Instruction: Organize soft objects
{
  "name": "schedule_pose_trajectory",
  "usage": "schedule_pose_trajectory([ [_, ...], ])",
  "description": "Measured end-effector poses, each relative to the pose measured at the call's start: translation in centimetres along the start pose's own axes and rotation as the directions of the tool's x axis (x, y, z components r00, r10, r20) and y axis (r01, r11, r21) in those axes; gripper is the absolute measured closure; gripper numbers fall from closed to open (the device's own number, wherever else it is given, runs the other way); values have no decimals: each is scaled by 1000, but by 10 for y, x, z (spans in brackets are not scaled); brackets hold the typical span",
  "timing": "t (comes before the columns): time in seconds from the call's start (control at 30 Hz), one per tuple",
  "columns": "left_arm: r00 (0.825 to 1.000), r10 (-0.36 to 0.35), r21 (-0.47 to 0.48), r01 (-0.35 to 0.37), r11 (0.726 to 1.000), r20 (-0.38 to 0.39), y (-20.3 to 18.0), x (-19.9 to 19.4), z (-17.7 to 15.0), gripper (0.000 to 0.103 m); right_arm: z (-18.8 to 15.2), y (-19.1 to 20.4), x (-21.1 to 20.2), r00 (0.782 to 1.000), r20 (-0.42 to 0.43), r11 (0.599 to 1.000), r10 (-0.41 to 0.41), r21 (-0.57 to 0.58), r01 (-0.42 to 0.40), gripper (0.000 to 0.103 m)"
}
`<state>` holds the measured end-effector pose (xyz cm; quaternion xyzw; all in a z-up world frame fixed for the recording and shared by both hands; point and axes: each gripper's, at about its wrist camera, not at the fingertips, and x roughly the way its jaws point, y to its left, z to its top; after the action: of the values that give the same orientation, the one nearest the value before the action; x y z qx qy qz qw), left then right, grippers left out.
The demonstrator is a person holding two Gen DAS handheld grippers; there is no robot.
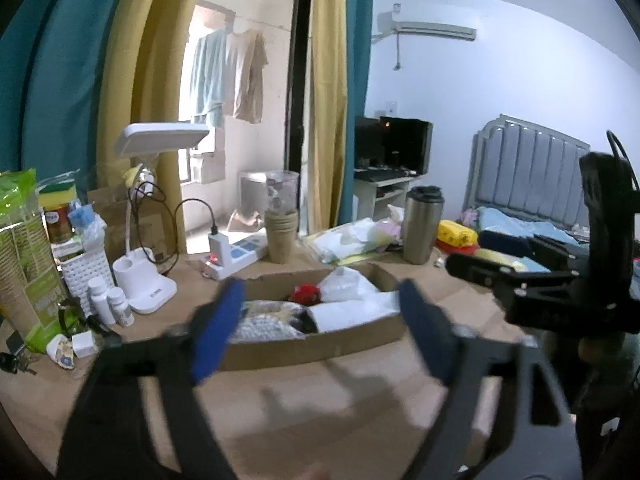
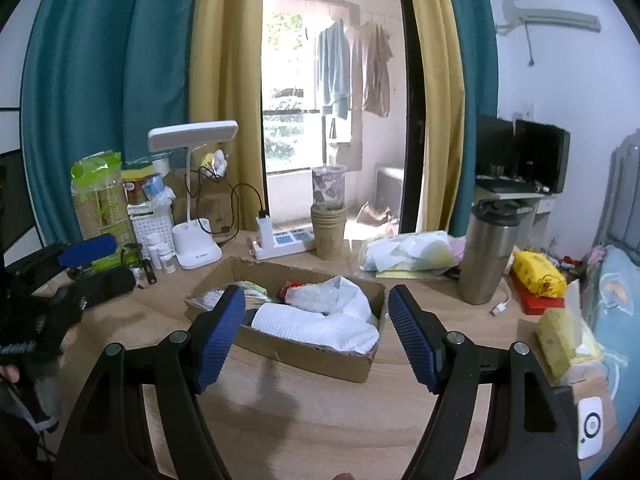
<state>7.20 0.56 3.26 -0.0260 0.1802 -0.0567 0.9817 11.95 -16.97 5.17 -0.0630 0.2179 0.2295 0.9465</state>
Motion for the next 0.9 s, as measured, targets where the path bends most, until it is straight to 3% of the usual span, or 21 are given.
schedule_pose_trajectory([
  [0.2,999,18,15,-19,1000,46,-14,-24,-5,11,-1,6,-25,999,34,1000,-20,-20,21,26],
  [0.43,982,139,-1,-140,990,125,-20,-50,-14,3,-10,10,-54,995,82,999,-48,-4,49,26],
  [0.57,971,181,-66,-172,983,159,-13,-60,-17,3,-14,8,-67,992,108,998,-63,10,62,26],
  [0.67,967,148,-57,-139,989,209,-15,-68,-18,3,-17,7,-78,988,133,997,-75,19,73,26],
  [0.9,959,173,-35,-170,985,226,-23,-68,-16,3,-14,10,-108,962,242,992,-126,8,127,26],
])
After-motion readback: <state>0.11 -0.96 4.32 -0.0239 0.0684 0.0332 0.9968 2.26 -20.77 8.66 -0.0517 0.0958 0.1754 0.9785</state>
